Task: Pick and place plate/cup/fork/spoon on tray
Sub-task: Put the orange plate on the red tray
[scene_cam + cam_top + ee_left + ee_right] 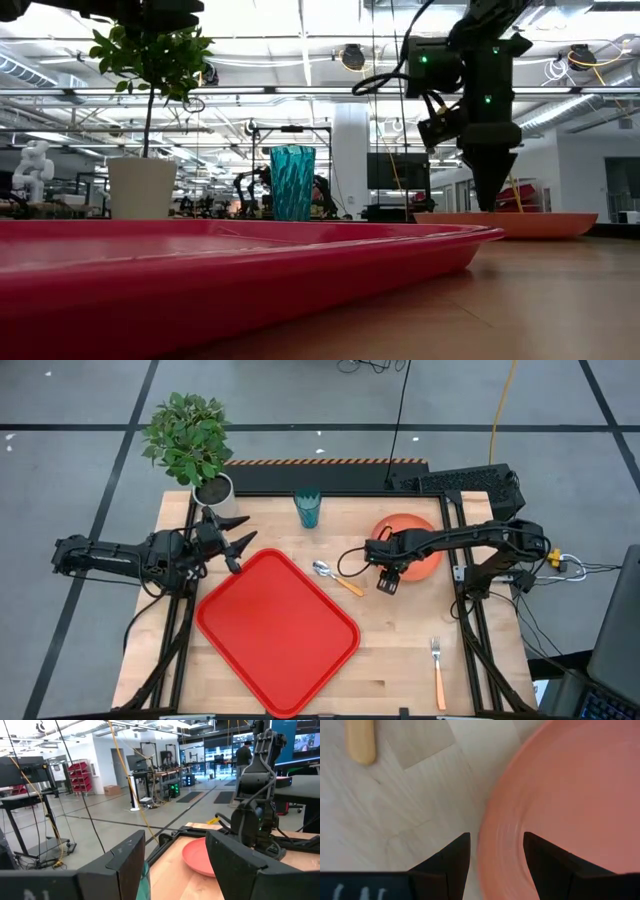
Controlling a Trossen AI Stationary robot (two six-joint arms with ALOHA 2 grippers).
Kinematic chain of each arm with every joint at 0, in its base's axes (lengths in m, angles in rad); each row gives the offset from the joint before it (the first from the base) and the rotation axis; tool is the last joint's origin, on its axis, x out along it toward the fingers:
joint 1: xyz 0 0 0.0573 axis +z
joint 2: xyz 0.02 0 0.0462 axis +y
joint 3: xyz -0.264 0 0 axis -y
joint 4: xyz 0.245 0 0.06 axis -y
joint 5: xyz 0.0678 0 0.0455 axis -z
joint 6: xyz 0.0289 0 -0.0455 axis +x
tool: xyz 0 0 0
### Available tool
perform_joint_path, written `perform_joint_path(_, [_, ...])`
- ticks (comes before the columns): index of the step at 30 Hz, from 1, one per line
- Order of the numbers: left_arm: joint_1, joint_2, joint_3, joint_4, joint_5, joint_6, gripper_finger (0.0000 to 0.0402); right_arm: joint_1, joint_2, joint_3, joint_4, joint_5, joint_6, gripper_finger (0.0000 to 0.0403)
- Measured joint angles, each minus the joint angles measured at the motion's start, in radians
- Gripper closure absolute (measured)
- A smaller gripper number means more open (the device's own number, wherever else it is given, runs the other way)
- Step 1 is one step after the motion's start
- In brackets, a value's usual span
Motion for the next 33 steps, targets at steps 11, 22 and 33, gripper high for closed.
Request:
perform_joint_path(11, [0.000,0.000,0.000,0.001,0.000,0.000,0.0188,0.000,0.000,-0.060,0.077,0.004,-0.006,0.0227])
perform_joint_path(22, [0.000,0.000,0.000,0.005,0.000,-0.002,0.0188,-0.003,0.000,-0.108,0.116,0.006,-0.038,0.0264])
perform_joint_path(33, [0.000,0.000,0.000,0.026,-0.001,-0.001,0.0188,-0.005,-0.002,-0.108,0.081,0.039,-0.080,0.0398])
